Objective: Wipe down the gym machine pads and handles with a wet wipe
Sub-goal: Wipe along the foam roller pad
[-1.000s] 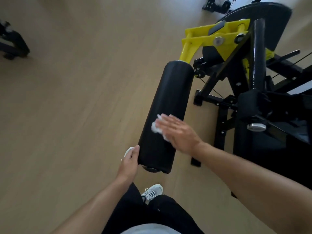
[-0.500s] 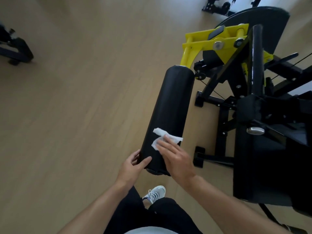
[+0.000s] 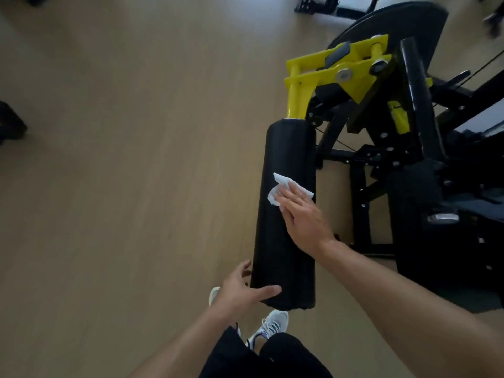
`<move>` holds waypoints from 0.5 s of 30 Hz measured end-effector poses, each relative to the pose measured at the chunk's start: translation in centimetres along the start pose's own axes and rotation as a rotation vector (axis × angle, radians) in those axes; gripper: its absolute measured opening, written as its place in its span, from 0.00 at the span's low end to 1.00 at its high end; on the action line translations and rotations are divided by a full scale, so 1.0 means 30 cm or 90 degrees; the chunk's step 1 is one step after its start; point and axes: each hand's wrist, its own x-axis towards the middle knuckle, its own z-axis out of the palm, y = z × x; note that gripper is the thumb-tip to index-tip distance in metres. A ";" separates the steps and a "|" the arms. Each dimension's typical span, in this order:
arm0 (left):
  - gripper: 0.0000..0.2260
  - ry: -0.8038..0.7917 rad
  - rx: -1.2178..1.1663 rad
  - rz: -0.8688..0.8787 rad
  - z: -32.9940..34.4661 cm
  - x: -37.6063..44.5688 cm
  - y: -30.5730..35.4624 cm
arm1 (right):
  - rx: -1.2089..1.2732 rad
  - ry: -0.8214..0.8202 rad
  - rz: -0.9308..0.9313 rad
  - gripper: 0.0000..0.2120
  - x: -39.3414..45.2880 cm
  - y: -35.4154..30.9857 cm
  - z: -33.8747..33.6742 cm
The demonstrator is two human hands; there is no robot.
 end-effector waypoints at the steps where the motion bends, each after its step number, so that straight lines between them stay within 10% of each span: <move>1: 0.62 -0.020 0.023 -0.004 -0.010 0.008 0.013 | -0.005 -0.006 -0.016 0.17 -0.019 0.001 0.002; 15: 0.66 -0.109 0.261 0.120 -0.054 0.085 0.105 | -0.004 -0.111 0.031 0.19 0.343 0.108 -0.081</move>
